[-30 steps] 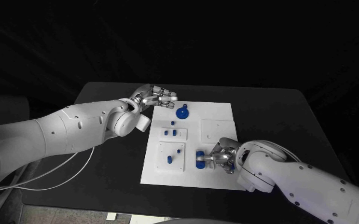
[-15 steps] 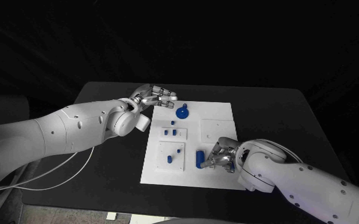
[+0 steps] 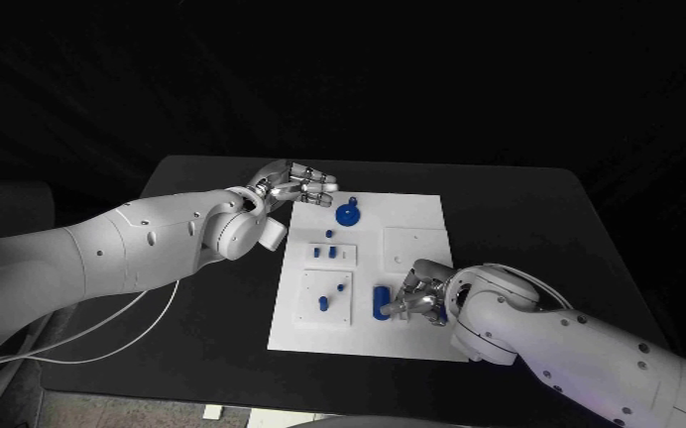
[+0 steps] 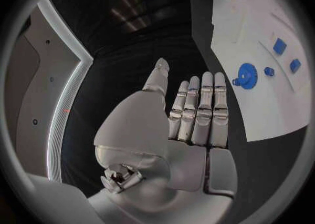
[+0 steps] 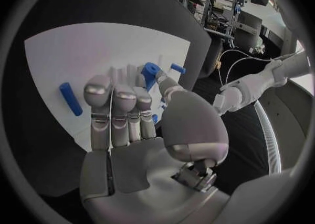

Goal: Assemble the parts on the task board

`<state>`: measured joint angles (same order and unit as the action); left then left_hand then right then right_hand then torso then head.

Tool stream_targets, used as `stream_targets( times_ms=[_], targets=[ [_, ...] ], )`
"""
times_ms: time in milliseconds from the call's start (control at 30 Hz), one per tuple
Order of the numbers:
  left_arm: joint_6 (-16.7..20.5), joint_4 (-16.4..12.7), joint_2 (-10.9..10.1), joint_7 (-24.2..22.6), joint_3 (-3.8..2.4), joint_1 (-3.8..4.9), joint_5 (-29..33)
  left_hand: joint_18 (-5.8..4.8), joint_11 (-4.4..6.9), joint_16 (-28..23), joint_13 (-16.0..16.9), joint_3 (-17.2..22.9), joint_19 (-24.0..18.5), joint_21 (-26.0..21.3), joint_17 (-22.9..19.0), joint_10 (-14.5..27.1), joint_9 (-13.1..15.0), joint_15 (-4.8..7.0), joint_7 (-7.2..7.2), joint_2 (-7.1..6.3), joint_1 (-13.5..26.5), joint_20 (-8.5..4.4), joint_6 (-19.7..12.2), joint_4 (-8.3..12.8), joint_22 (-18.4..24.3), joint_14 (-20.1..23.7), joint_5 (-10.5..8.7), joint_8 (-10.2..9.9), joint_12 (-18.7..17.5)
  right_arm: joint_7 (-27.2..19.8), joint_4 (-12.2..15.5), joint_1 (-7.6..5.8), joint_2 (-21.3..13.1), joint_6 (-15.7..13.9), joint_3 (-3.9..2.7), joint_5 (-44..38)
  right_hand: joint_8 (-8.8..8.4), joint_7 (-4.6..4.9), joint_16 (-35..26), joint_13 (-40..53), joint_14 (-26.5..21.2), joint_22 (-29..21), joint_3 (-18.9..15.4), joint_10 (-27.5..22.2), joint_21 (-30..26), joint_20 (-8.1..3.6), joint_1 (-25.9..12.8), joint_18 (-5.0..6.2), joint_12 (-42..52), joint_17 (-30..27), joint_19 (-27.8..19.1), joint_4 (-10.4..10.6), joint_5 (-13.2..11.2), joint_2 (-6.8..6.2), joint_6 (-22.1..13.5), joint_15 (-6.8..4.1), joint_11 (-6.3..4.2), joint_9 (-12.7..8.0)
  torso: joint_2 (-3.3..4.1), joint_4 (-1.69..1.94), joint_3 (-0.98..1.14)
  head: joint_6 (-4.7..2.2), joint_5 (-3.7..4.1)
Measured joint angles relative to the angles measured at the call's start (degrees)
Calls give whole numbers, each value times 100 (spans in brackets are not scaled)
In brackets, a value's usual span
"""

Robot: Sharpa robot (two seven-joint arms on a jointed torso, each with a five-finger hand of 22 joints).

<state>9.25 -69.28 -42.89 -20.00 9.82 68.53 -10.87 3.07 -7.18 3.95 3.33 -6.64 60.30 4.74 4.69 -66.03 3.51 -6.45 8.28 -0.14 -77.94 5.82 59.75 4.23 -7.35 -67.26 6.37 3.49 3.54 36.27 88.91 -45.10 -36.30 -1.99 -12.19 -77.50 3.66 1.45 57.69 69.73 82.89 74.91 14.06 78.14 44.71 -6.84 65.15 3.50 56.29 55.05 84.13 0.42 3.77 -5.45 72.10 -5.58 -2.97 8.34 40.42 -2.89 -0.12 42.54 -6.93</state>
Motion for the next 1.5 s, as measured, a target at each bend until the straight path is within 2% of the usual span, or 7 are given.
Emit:
stream_targets(
  times_ms=[233, 367, 667, 833, 1100, 1200, 1500],
  targets=[
    [7, 1, -1, 22, 0, 0, -1, 0, 0, 0, 0, -15, 0, 0, 0, 0, 0, 0, 0, 22, 22, 0, 0, -15, 6, 0, 0, 0, 0, 1, -77, 0, 58, -48, 39, -260, 0, 0, 0, 32, 0, 0, 115, 0, 0, 0, -15, 0, 23, 0, 0, -50, 0, -15, 0, 0, 0, 14, -1, 1, 1, 5, -1],
    [8, 2, -1, 32, 0, 0, -2, 0, 0, 0, 0, -15, 0, 0, -1, 0, 0, 0, 0, 22, 22, 0, 0, -15, 5, 0, 0, 0, 0, -12, -99, -5, 78, -93, 59, -359, 0, 0, 0, 47, 19, 0, 114, 0, 31, 0, -51, 0, 23, 15, 0, -49, 247, -51, 0, -19, 0, 20, -2, 1, 2, 7, -5],
    [8, 3, 0, 49, 0, 0, -3, 0, 0, 0, 0, -14, 0, 0, -1, 0, 0, 0, 0, 22, 22, 0, 0, -14, 12, 0, 0, 0, 0, -58, -126, 13, 106, -160, 83, -472, 0, -1, 0, 59, 20, 0, 66, 20, 52, 0, -135, 0, 23, 14, 0, -3, 342, -57, 0, -20, -20, 20, -2, -1, 3, 27, -11],
    [8, 3, -2, 57, 0, 0, -4, 0, 0, 0, 0, -14, 0, 0, -1, 0, 0, 0, 0, 22, 22, 0, 0, -14, 11, 0, 0, 0, 0, -91, -128, 17, 106, -160, 85, -493, 0, -1, 0, 65, 20, 0, 54, 20, 52, 0, -133, 0, 23, 14, 0, -132, 801, -55, 0, -19, -20, 20, -2, -1, 3, 42, -11],
    [6, 3, -10, 67, 0, 0, -4, 0, 0, 0, 0, -31, 0, 0, -2, 0, 0, 0, 0, 22, 22, 0, 0, -31, 13, 0, 0, 0, 0, -150, -88, 51, 69, -156, 83, -468, 0, -1, 0, 71, 19, 4, 89, 20, 52, 0, -153, 0, 23, 14, 0, -448, 1360, 115, 0, -19, -20, 19, -3, -1, 2, 59, -18],
    [6, 2, -14, 71, 0, 1, -5, 0, 0, 0, 0, -32, 0, 0, -2, 0, 0, 0, 0, 22, 22, 0, 0, -32, 17, 0, 0, 0, 0, -141, -103, 96, 32, -137, 116, -442, 0, -1, 0, 80, 19, 4, 75, 20, 52, -21, -179, 0, 22, 14, -22, -613, 1400, 292, 0, -19, -20, 19, -3, -1, 3, 65, -24],
    [4, -3, -17, 84, 1, 1, -5, 0, 0, 0, 0, -32, 0, 0, -2, 0, 0, 0, 0, 22, 22, 0, 0, -32, 16, 0, 0, 0, 0, -110, -91, 137, -26, -114, 112, -279, 2, -1, 0, 80, 19, 4, 75, 20, 52, -21, -272, 1, 22, 10, -22, -612, 1421, 230, 0, -19, -20, 16, -3, -3, 2, 68, -29]
  ],
)
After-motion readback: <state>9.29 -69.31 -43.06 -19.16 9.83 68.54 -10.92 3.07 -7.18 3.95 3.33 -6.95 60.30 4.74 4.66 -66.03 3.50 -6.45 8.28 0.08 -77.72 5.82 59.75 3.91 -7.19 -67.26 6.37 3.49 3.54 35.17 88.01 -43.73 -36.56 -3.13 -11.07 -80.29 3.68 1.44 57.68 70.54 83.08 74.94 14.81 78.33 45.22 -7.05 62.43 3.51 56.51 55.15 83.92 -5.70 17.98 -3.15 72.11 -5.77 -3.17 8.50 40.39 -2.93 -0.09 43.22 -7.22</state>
